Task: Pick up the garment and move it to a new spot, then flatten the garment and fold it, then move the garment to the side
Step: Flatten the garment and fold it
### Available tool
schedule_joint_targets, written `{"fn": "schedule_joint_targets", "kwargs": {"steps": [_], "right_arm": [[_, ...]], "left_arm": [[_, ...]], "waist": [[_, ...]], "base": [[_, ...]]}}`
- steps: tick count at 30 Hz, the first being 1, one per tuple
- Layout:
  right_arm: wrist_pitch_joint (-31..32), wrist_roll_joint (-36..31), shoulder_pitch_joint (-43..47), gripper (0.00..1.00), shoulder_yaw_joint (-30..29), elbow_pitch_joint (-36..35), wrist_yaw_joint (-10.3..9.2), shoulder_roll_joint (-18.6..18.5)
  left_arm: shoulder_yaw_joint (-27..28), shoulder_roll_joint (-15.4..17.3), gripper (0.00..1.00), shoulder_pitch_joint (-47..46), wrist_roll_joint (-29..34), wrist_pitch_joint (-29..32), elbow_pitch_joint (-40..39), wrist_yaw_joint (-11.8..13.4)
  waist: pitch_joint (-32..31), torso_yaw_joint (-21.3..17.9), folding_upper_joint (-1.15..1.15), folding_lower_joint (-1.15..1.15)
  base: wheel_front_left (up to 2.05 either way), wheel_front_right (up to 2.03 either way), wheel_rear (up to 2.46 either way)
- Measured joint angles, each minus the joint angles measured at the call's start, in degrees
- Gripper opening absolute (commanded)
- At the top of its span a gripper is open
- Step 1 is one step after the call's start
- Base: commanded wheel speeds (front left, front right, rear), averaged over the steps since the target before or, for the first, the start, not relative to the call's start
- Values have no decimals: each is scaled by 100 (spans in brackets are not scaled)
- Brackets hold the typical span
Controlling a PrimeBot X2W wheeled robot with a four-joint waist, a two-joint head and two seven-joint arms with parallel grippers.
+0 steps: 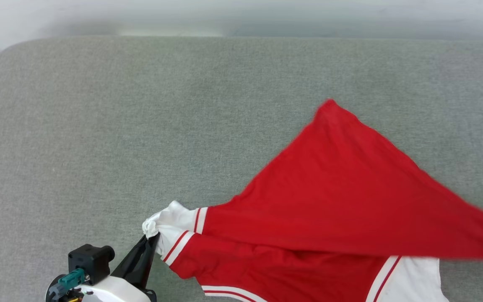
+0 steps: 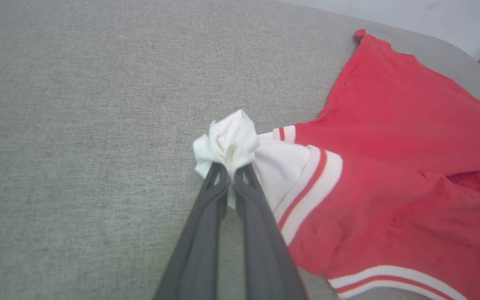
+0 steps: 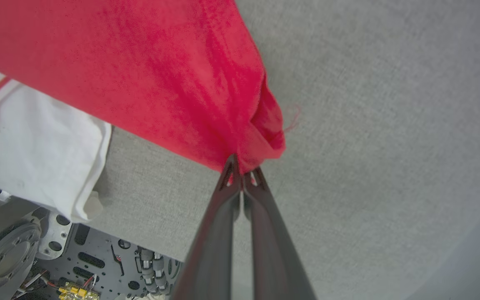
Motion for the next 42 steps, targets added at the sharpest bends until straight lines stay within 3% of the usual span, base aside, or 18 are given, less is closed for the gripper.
{"fn": "schedule_joint_targets", "kwargs": {"steps": [6,10,11,12,13,20,25,28,33,38,42], "right_arm": [[-167,-24,1660,0,-347,121,0,321],[-315,-103,2003,0,-684,189,0,712],[-345,-153,2035,11,-769,182,0,772],[-344,-190,2053,70,-848,159,0,827],[-345,-224,2052,100,-945,118,0,878],[-379,-280,1492,100,-1825,-593,-1,893],[-191,-292,526,100,-2013,-1184,0,703],[137,-385,-203,100,-1707,-1350,-1,522],[957,-620,-1548,100,-698,-1248,-1,528],[1745,-966,-2822,100,339,-645,-1,961],[1935,-1243,-3556,100,966,51,-1,1306]], "left_arm": [[8,32,0,77,-3,-5,-26,7],[0,48,0,79,1,-4,-21,5],[-8,48,0,79,2,-1,-19,4],[-16,49,0,78,3,3,-11,2],[-25,48,0,74,3,11,-7,-3],[-75,25,0,-26,53,62,1,-22],[-153,-31,0,-187,127,109,-27,-71],[-188,-77,0,-359,205,143,-47,-120],[-241,-159,0,-599,307,164,-57,-172],[-313,-267,0,-783,403,165,-48,-233],[-364,-390,0,-939,485,158,-69,-271]], "waist": [[-92,-115,0,0],[-57,-114,0,0],[-54,-113,0,0],[-56,-111,0,0],[-62,-107,0,0],[-94,-17,0,0],[4,110,0,1],[108,219,0,1],[351,402,0,2],[630,596,0,2],[871,737,0,2]], "base": [[0,0,0],[0,0,0],[0,0,0],[0,0,0],[0,0,0],[0,0,0],[0,0,0],[0,0,0],[0,0,0],[0,0,0],[0,0,0]]}}
